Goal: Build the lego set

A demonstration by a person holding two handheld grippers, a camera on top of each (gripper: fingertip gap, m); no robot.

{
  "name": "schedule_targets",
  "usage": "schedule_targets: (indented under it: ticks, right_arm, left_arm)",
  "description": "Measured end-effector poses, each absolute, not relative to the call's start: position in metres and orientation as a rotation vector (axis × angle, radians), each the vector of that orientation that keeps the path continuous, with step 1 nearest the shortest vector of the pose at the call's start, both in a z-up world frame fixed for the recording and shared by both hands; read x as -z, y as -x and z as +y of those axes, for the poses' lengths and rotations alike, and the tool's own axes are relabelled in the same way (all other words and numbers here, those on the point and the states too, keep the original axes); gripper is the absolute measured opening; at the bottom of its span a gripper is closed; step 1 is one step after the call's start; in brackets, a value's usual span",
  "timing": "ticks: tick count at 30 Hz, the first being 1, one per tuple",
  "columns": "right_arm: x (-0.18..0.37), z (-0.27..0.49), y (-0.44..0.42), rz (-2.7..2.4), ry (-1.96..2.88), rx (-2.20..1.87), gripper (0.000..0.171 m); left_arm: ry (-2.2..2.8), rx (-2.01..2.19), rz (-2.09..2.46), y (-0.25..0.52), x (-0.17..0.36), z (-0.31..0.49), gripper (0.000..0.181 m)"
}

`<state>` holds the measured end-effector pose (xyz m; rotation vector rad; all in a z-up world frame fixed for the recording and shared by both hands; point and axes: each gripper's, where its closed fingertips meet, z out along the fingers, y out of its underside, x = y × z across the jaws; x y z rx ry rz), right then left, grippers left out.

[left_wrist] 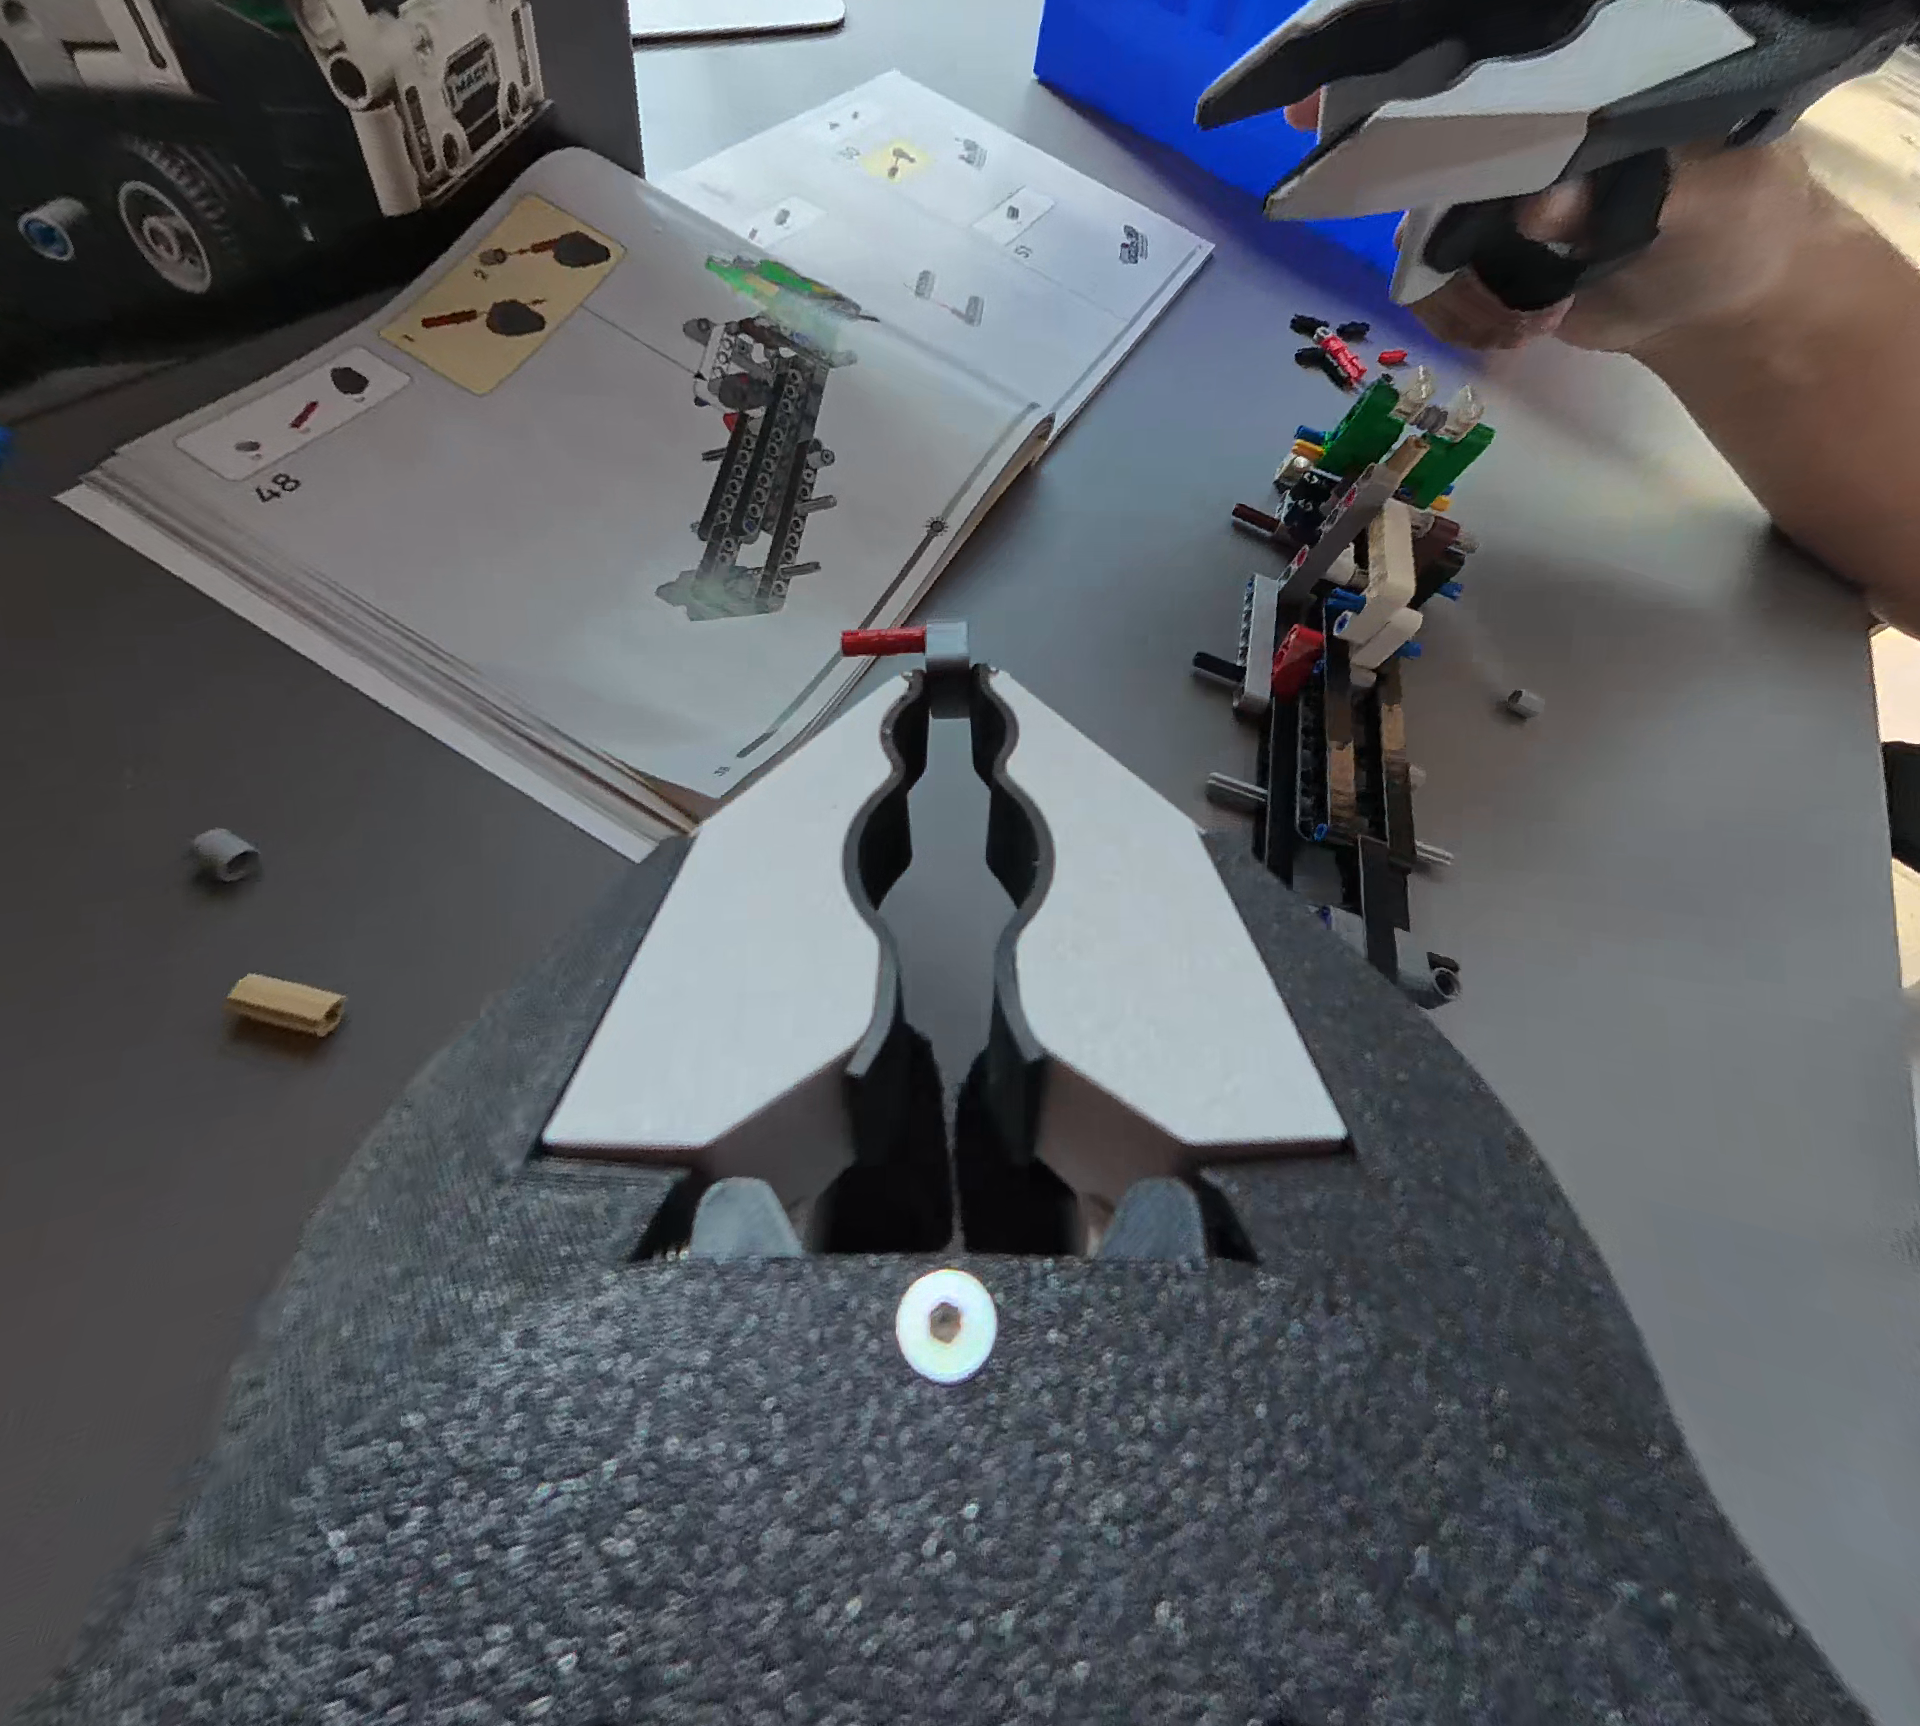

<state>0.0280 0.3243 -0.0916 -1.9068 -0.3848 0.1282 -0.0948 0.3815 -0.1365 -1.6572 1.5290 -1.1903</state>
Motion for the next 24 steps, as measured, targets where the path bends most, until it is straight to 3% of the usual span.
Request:
schedule_targets:
  ticks: [8, 14, 16, 19, 22, 24]
  right_arm:
    - [0.11, 0.325, -0.04, -0.379, 1.98, -0.144, 0.029]
    - [0.087, 0.317, -0.035, -0.357, 1.936, -0.267, 0.034]
    - [0.076, 0.3, -0.022, -0.365, 1.948, -0.369, 0.043]
    - [0.087, 0.247, 0.02, -0.506, 2.069, -0.554, 0.042]
    - [0.113, 0.192, 0.053, -0.617, 2.198, -0.59, 0.026]
    - [0.139, 0.179, 0.048, -0.58, 2.339, -0.423, 0.025]
  left_arm:
    - [1.667, 1.167, 1.576, 0.094, 0.148, 0.383, 0.007]
    - [1.575, 1.146, 1.613, 0.094, 0.139, 0.372, 0.007]
    - [1.504, 1.134, 1.638, 0.094, 0.134, 0.364, 0.007]
    - [1.336, 1.071, 1.694, 0.095, 0.123, 0.347, 0.007]
    - [1.097, 1.091, 1.745, 0.1, 0.103, 0.313, 0.006]
    - [0.917, 1.04, 1.745, 0.105, 0.091, 0.291, 0.006]
